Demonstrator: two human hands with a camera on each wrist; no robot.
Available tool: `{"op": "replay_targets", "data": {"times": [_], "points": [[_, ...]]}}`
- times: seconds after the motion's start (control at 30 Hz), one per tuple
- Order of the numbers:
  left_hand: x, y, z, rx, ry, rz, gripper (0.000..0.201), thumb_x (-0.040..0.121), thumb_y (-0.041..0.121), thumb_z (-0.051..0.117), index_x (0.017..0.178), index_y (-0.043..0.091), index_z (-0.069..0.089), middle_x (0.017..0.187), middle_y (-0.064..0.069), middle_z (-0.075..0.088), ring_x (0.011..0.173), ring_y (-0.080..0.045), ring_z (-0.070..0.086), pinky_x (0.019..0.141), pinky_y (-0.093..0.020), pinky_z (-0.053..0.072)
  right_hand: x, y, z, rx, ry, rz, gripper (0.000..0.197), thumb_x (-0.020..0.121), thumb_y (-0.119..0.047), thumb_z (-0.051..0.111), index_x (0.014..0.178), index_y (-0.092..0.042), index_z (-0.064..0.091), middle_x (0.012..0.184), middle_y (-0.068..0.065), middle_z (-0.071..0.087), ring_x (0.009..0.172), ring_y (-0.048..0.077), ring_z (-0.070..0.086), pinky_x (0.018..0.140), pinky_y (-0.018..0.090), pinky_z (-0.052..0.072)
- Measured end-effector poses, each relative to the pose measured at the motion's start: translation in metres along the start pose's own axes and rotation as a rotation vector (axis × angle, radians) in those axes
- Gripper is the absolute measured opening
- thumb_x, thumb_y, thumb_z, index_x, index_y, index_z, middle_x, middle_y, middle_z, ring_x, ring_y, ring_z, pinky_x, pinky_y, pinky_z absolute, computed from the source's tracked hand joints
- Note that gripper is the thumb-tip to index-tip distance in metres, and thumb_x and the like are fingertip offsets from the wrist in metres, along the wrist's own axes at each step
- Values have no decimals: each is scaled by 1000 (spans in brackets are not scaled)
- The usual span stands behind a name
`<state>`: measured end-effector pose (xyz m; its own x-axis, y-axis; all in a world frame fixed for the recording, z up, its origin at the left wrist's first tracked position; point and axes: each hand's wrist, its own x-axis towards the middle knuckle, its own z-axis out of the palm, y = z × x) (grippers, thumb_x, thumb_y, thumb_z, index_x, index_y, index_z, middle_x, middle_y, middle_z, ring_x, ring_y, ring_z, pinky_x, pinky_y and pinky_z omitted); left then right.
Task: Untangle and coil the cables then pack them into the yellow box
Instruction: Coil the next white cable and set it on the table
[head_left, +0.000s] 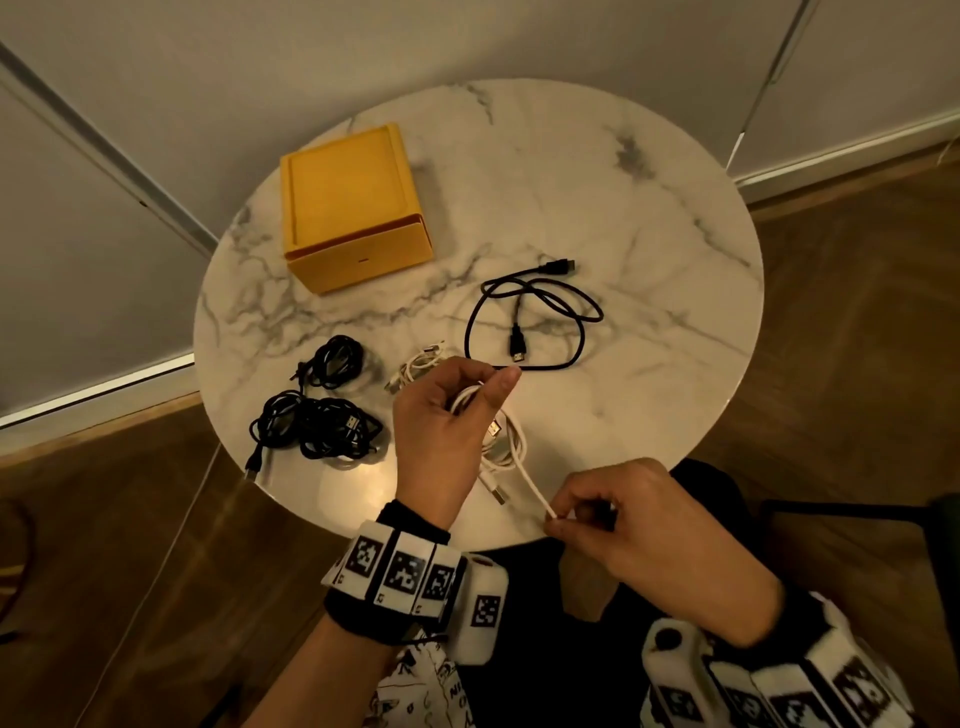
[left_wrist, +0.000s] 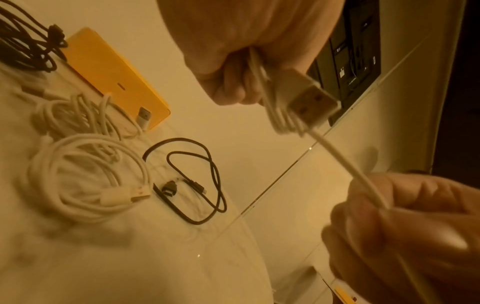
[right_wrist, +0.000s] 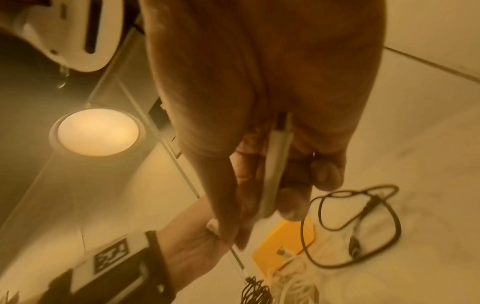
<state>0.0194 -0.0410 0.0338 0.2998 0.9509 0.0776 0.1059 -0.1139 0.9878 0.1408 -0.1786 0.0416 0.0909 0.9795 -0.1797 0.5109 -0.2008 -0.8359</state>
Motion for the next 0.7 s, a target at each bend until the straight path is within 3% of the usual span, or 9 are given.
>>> {"op": "replay_targets", "data": {"times": [0.1, 0.23, 0.33, 0.4, 0.53, 0.7], "points": [[-4, 0, 0, -10, 10, -5, 19, 82, 24, 73, 68, 21, 61, 56, 11, 55, 50, -4, 45, 53, -19, 39, 5, 0, -9, -194, -46, 0, 9, 86, -33, 68, 85, -27, 74, 70, -10, 62, 70, 7, 58, 66, 15, 41], [-5, 7, 5, -314, -4, -143, 20, 86, 29, 61, 81, 9, 57, 54, 10, 47, 42, -5, 30, 42, -20, 27, 17, 9, -9, -244, 105, 19, 9, 89, -28, 63, 88, -24, 71, 77, -8, 70, 73, 10, 63, 69, 26, 45], [-5, 12, 8, -455, -8, -194, 20, 91, 25, 51, 83, 9, 57, 56, 6, 36, 44, -5, 24, 41, -18, 22, 24, 13, -2, 29, 133, 43, 11, 91, -21, 62, 86, -22, 72, 76, -12, 71, 72, 6, 64, 66, 24, 48], [-5, 13, 10, -508, 25, -227, 24, 96, 20, 47, 78, 13, 61, 61, 4, 37, 46, -4, 26, 42, -19, 20, 26, 11, 3, 276, 132, 36, 16, 94, -12, 59, 87, -17, 73, 80, -8, 72, 74, 7, 65, 64, 21, 48], [-7, 12, 12, -427, 31, -171, 24, 97, 21, 45, 81, 8, 56, 54, 8, 38, 49, -4, 31, 47, -17, 28, 32, 9, 5, 708, 256, -60, 18, 95, 2, 51, 93, 1, 69, 84, 8, 74, 78, 23, 66, 62, 28, 51], [-11, 11, 12, -283, -11, -113, 24, 95, 26, 46, 81, 10, 58, 54, 7, 40, 51, -8, 34, 50, -25, 28, 35, 8, 0, 856, 317, -174, 21, 91, -6, 48, 96, 6, 65, 78, 10, 71, 71, 24, 62, 60, 26, 47]]}}
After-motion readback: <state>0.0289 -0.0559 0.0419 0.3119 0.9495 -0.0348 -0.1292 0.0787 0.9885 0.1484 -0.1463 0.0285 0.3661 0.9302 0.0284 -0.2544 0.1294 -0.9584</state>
